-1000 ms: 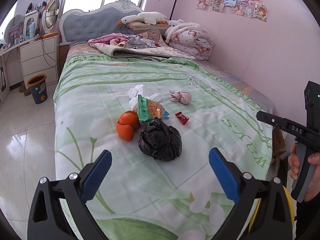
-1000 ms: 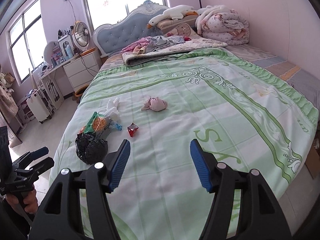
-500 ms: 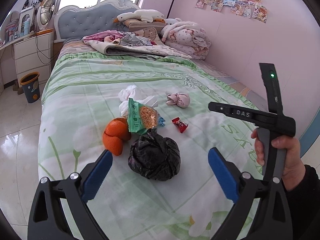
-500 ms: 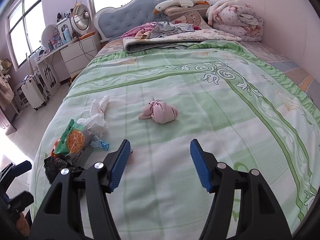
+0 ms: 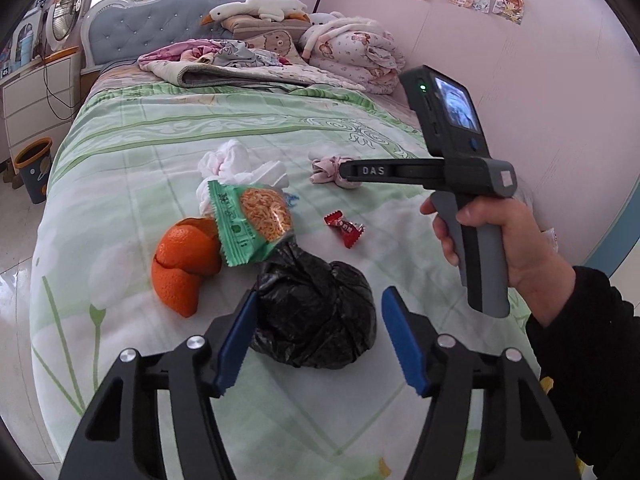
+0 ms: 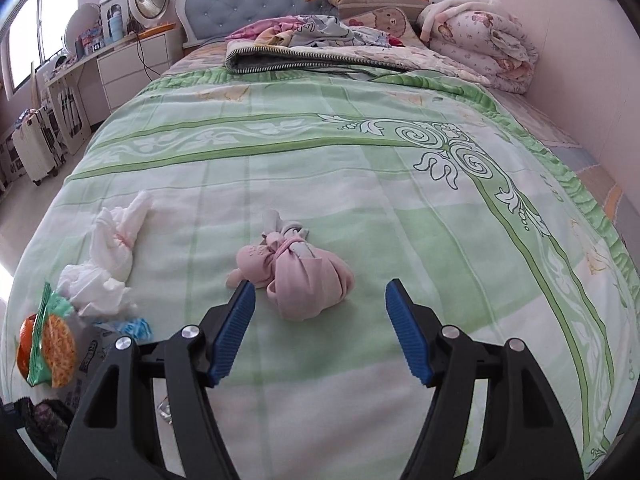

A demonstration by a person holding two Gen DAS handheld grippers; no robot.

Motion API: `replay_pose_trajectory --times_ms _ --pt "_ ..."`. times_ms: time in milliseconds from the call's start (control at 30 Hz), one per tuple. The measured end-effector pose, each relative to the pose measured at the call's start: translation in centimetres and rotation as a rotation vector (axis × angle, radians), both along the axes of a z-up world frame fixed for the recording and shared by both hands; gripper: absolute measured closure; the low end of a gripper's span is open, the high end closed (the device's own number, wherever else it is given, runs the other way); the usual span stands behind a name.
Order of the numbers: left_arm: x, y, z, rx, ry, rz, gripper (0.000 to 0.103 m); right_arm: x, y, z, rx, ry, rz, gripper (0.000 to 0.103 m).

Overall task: Collect trash
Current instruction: 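Grasp the pink cloth bundle with the right tool while the left tool grasps the black bag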

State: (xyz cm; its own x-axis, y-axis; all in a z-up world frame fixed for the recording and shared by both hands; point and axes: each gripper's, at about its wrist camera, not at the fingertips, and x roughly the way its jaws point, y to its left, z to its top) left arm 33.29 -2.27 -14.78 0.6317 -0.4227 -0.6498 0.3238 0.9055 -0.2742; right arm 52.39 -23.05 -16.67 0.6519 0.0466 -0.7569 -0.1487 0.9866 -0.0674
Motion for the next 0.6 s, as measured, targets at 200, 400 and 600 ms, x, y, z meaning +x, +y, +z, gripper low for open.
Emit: replay_pose_trajectory --times_ms 200,400,600 --pt "0.4 -0.9 -0.9 0.014 -0.006 -0.031 0.067 2.9 0.4 -1.9 0.016 0.070 0.009 0.054" --pt "0.0 -0.3 -0.7 -0.028 -0.014 -0.037 0.078 2.7 2.4 -1.6 -0.017 0.045 0.037 0.068" --pt "-0.4 0.8 -0.2 -0.060 -0.011 -0.036 0.081 1.2 2.9 -0.4 0.007 0.015 0.046 0.068"
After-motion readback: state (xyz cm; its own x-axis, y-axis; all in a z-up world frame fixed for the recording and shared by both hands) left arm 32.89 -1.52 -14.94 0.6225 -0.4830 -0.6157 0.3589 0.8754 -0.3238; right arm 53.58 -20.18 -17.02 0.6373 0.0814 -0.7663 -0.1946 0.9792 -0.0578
